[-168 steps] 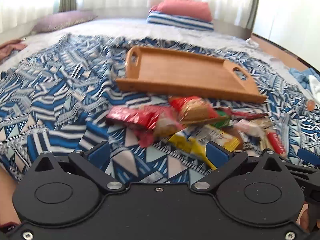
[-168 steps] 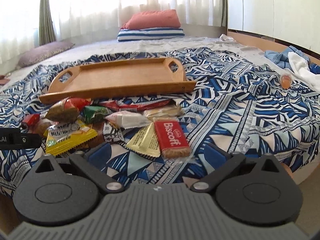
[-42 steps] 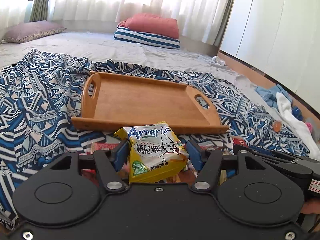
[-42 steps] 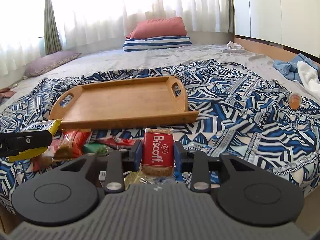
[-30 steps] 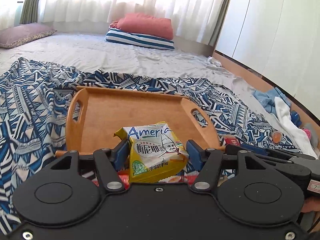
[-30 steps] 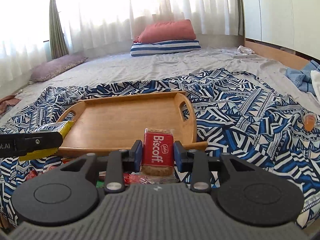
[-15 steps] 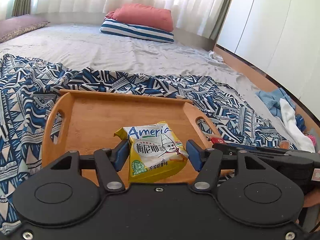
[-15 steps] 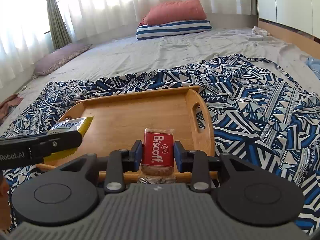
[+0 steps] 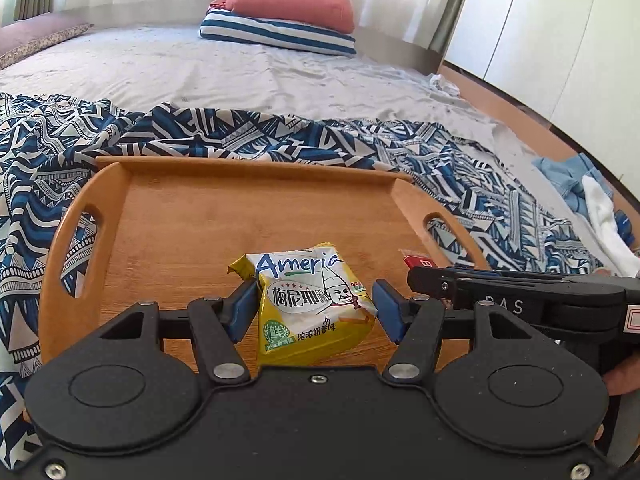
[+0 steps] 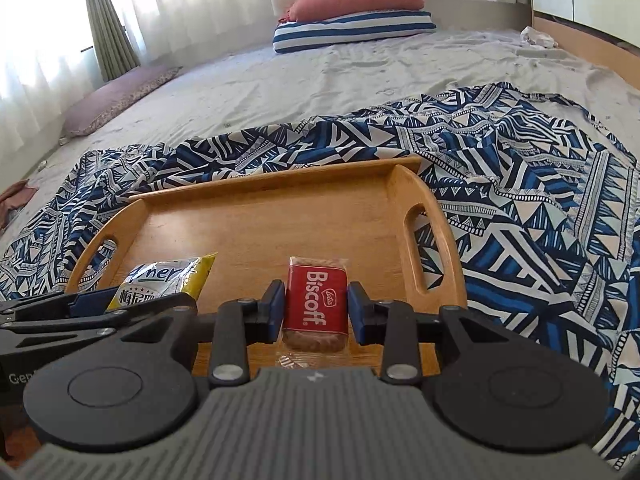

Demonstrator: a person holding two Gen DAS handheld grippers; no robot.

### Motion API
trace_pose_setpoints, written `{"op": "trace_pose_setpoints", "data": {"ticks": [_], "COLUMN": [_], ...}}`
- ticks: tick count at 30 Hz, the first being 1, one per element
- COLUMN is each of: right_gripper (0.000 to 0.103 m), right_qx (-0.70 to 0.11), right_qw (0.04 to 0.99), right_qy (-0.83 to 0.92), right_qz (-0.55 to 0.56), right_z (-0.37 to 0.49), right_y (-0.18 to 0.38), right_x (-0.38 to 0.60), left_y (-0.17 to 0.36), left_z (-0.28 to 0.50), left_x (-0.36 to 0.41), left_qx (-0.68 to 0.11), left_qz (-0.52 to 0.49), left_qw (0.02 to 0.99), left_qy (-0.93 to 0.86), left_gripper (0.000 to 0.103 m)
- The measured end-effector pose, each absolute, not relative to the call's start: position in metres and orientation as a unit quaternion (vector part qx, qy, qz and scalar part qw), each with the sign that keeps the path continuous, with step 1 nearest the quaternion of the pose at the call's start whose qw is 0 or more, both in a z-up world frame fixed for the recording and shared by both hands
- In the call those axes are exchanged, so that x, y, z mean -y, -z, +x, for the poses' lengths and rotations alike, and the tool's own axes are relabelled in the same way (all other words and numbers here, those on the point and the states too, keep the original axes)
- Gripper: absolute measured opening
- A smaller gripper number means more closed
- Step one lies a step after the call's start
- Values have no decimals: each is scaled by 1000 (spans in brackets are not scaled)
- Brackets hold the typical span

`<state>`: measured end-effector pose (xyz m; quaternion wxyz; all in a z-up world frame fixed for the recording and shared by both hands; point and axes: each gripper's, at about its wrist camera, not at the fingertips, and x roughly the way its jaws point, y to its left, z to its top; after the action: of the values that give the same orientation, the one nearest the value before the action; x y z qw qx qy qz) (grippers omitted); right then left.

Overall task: Organize snacks
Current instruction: 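Carry the yellow packet and Biscoff packet over the wooden tray with both tools, then open both tools to drop the packets onto the tray and withdraw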

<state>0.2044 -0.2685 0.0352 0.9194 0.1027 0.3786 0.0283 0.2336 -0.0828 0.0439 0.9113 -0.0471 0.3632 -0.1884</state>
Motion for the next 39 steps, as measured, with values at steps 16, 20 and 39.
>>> {"op": "trace_pose_setpoints", "data": {"ticks": [16, 20, 39], "right_gripper": [39, 39, 61], "right_qx": [-392, -392, -397], "right_qw": [913, 912, 909], "right_qy": [-43, -45, -52], "right_qz": [108, 112, 119], "right_z": [228, 235, 242], "right_y": [-13, -12, -13], "right_x": [266, 267, 266], "left_y": [-21, -18, -19], "left_z": [252, 254, 259], "left_x": [84, 83, 92], "left_qx": [-376, -376, -394], "left_qz": [-54, -56, -37], "left_qw": [905, 905, 900], "left_qy": [191, 192, 182], "left_gripper": [59, 59, 88]}}
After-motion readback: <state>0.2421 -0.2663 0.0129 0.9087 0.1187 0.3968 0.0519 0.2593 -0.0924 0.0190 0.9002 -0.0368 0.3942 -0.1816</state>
